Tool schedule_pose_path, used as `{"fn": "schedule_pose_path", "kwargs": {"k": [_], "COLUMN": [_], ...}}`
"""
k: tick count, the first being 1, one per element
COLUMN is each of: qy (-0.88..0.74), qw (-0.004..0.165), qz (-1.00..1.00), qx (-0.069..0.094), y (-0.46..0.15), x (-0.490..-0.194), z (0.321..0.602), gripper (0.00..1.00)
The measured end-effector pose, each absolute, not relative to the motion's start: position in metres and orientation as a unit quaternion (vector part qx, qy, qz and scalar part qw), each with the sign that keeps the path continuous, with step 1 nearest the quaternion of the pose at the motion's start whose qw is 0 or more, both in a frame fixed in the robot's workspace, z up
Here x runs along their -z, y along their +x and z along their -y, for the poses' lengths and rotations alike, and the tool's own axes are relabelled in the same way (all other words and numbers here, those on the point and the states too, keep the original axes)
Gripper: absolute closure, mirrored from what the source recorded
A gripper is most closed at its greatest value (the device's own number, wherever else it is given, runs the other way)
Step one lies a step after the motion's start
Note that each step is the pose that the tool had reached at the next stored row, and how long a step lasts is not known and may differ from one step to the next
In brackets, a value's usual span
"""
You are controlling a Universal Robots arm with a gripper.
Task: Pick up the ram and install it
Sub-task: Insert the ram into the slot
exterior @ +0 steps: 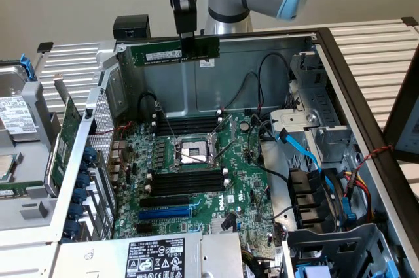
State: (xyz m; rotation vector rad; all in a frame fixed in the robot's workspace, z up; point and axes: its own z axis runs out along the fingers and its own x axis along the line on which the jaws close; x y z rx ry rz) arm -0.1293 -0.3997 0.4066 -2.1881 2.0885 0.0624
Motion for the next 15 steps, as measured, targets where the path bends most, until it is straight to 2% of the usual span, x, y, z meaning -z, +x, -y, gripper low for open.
{"fn": "schedule_pose_path", "kwargs": {"k": [8,15], "qy": [-0.722,-0.722], "qw": [0.052,0.048], "qz": [-0.690,-0.690], "qx": [-0.032,-0.029], "y": [-0.125,-0.125], "x": [-0.402,-0.395], "z": [0.400,0.400], "gripper": [0.86,0.86]}}
